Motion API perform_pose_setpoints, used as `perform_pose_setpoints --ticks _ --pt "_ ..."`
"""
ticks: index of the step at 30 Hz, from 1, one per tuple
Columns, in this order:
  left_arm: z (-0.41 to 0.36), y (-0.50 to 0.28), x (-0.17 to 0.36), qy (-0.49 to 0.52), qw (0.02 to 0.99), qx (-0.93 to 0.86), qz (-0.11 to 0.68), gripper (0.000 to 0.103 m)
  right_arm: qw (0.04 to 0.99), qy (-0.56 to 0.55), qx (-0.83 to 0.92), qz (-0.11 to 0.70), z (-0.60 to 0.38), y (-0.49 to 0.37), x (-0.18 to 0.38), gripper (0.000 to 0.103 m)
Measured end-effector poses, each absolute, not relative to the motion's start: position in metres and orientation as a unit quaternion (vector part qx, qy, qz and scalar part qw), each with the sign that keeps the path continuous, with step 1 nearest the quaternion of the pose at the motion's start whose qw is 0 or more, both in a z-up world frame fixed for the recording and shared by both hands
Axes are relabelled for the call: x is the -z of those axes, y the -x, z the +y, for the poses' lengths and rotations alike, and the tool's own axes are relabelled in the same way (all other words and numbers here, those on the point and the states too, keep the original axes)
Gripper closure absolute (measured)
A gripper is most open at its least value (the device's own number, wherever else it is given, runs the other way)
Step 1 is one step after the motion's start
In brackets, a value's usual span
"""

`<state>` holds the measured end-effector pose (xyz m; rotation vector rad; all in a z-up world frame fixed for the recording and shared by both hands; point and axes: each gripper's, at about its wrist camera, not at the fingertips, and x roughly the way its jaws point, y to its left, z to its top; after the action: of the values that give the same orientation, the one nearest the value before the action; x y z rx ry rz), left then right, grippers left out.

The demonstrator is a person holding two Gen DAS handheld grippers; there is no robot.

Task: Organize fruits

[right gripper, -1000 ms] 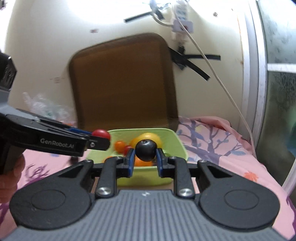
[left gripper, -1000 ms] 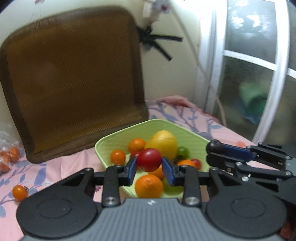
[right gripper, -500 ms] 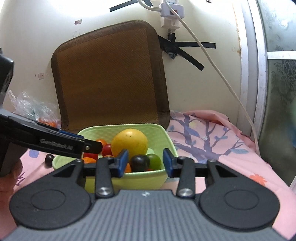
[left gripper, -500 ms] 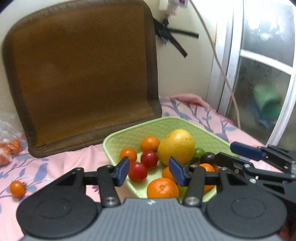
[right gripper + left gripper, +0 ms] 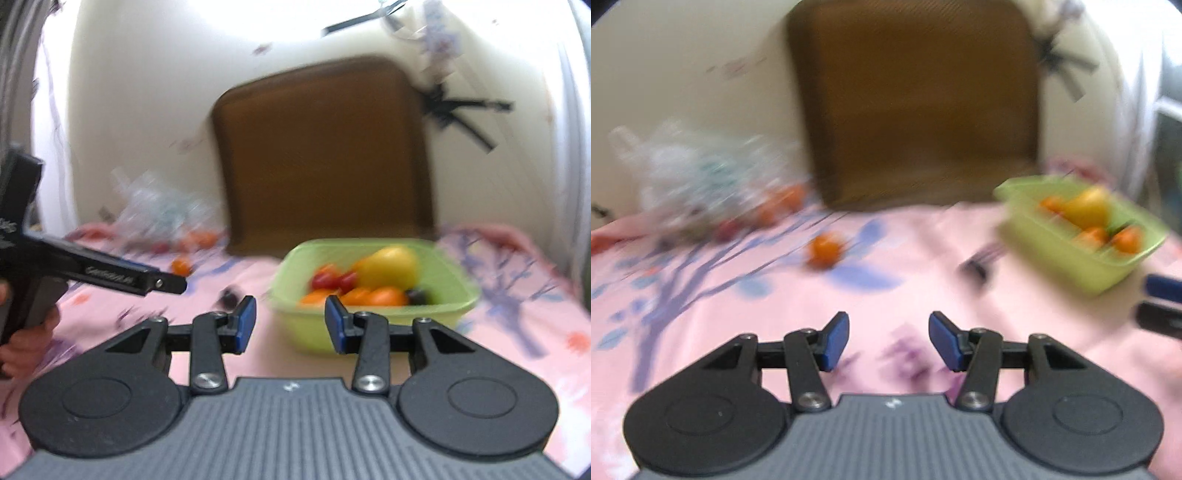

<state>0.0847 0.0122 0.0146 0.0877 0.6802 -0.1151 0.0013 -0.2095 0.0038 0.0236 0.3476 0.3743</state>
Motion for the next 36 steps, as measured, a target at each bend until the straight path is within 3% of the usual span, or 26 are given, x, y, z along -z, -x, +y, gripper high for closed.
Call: perform_pose_setpoints --ticks 13,36 --pt "0.054 -0.079 -0.003 0.009 0.943 0.042 0.330 0.051 0.936 0.009 -0.215 0.278 -0.143 -0.031 0.013 0.060" --pt "0.055 -0.072 -0.004 0.021 0.945 0.046 0.322 0.049 0.960 -0.074 -0.111 0.247 -0.151 -0.001 0.014 0.059"
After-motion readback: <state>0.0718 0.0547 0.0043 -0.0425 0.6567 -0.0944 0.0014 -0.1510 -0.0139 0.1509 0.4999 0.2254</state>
